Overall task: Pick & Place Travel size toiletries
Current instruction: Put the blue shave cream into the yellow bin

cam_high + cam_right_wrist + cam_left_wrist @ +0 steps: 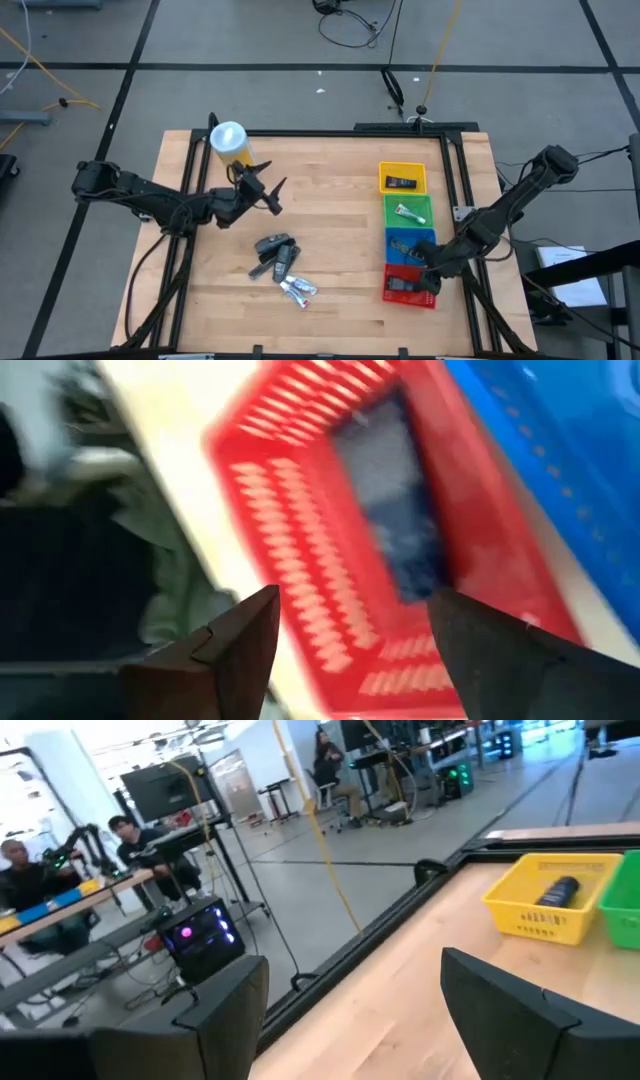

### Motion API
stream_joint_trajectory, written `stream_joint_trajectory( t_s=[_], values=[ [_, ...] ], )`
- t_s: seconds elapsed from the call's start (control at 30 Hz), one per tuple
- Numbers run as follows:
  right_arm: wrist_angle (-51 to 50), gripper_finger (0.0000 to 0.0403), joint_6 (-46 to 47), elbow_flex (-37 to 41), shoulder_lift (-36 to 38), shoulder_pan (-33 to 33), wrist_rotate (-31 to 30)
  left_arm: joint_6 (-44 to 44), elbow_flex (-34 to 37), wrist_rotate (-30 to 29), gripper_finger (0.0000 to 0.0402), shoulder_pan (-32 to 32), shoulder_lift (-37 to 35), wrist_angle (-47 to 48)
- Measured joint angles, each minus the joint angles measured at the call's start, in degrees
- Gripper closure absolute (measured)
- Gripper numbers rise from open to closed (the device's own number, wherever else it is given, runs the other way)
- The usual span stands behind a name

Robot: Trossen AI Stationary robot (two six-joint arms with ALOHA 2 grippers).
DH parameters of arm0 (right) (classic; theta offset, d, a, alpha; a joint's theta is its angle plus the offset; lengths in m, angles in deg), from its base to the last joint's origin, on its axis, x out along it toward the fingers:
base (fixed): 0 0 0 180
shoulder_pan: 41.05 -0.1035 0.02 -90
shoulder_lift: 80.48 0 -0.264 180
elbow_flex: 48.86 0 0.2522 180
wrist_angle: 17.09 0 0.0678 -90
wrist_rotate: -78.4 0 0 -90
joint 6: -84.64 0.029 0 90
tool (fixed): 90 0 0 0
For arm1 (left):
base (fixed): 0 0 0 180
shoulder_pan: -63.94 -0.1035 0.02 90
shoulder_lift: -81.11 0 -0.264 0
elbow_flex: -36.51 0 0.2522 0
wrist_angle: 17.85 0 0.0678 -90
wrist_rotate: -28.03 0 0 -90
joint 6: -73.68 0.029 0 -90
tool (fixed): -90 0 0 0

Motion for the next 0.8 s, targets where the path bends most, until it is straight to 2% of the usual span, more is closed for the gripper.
stream_joint_trajectory(
  t_s=[0.13, 0.27, 0.43, 0.6, 0.8],
  values=[
    [4.3, 0.0164, -1.7, 0.0, 1.3, 0.0, -6.2, -1.3, 0.0, 0.0, 0.0115, 1.2, 0.0, 2.9],
    [8.2, 0.0191, -6.8, 0.0, -2.2, -0.4, -6.0, -3.3, 0.0, 0.0, 0.0115, 1.3, 0.0, 4.7],
    [7.7, 0.0232, -15.9, -1.4, -9.5, -1.7, -3.1, -6.1, 0.0, -0.1, 0.0115, 0.3, 0.0, 7.4],
    [6.7, 0.0267, -26.4, -3.2, -14.2, -2.5, -3.3, -12.7, 0.0, -0.1, 0.0115, -1.6, 0.0, 11.8],
    [6.2, 0.0291, -29.8, -2.8, -16.8, -2.4, -2.1, -18.1, 0.0, -0.1, 0.0115, -2.8, 0.0, 15.8]
  ],
)
